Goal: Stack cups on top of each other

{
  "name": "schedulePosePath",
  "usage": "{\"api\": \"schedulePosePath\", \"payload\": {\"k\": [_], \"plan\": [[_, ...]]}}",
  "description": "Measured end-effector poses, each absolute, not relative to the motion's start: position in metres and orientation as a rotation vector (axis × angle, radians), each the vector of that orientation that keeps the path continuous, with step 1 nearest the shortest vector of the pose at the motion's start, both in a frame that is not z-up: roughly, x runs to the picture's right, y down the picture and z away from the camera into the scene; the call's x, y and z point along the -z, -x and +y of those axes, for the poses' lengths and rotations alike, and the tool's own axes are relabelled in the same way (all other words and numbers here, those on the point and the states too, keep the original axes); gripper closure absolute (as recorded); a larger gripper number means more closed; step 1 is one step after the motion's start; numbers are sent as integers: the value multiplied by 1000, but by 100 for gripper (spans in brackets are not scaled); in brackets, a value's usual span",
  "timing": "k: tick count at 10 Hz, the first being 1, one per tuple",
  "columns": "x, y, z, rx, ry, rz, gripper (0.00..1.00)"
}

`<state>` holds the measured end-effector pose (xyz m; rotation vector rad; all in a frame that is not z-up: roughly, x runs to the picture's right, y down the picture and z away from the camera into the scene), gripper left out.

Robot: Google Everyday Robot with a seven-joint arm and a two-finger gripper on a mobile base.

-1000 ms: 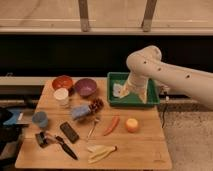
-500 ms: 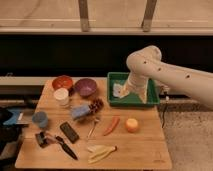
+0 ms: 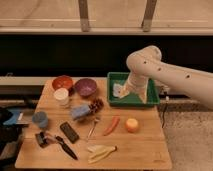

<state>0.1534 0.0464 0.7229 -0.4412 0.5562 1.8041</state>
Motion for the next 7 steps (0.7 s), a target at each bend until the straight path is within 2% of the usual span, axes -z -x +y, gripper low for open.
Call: {"api": "schedulePosePath", "payload": {"k": [7], "plan": [[-727,-145,35,-1766,457,516,26]]}}
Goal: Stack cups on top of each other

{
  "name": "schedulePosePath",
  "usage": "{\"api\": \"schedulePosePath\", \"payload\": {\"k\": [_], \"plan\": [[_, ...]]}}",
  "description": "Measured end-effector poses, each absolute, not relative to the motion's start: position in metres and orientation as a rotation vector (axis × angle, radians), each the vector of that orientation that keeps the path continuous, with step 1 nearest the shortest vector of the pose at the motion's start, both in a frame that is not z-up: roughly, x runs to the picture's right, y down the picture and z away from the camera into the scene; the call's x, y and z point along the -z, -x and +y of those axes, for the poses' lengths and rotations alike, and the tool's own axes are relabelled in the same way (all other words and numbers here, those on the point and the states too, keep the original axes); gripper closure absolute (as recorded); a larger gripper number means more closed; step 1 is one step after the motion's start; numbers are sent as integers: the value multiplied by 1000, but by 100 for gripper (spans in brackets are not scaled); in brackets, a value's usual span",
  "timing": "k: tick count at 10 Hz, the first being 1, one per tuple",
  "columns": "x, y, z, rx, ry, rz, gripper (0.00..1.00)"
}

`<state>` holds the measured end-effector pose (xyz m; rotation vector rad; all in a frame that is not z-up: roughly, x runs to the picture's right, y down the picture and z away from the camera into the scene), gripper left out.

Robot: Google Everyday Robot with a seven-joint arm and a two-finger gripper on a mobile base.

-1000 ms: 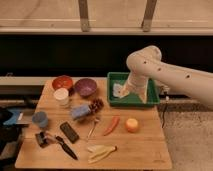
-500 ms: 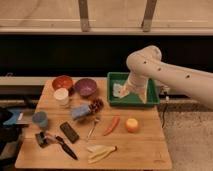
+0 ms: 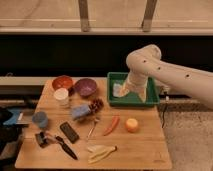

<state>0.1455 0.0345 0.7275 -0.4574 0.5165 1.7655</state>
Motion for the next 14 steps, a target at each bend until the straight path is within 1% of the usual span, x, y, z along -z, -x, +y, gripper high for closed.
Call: {"api": "schedulePosePath", "payload": {"k": [2,3,6,9,11,14], "plan": [[-736,-119,20,-1721,486,473,26],[-744,-89,6,-1681,511,443,26],[-755,-19,-13,-1579,570,378,26],[-750,67,-9,-1420,638,314,26],[-731,129,6,-1299,681,265,26],[-731,131,7,-1289,676,262,26]]}}
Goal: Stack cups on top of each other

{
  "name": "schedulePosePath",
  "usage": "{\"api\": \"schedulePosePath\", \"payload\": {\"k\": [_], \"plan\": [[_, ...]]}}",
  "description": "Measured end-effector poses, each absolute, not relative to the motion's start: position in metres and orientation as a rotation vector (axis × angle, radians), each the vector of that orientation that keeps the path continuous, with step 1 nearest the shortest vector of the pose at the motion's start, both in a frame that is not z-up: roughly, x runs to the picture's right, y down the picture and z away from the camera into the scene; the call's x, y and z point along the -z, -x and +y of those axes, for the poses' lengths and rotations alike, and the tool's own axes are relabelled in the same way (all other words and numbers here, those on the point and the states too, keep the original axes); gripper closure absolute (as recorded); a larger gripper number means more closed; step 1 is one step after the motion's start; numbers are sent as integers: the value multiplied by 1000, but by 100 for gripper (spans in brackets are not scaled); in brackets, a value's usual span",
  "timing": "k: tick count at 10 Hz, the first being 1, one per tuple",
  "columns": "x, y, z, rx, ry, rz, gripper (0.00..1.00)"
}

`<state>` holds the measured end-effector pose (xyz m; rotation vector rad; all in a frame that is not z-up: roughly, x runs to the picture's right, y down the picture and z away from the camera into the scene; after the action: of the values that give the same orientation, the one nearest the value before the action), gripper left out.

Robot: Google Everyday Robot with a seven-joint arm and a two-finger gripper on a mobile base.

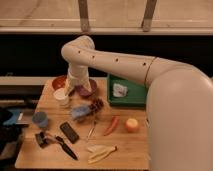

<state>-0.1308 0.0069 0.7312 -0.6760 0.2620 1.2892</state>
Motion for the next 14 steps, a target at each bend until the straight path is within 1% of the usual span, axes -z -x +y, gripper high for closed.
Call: {"api": "schedulePosePath", "payload": {"k": [6,8,10,12,14], "plan": [[-730,136,7,-1261,666,277,26],[-733,162,10,-1200,673,285,26],[-739,203,20,-1100,689,287,26],[-743,244,40,-999,718,295,26],[-750,265,61,-941,737,335,26]]}}
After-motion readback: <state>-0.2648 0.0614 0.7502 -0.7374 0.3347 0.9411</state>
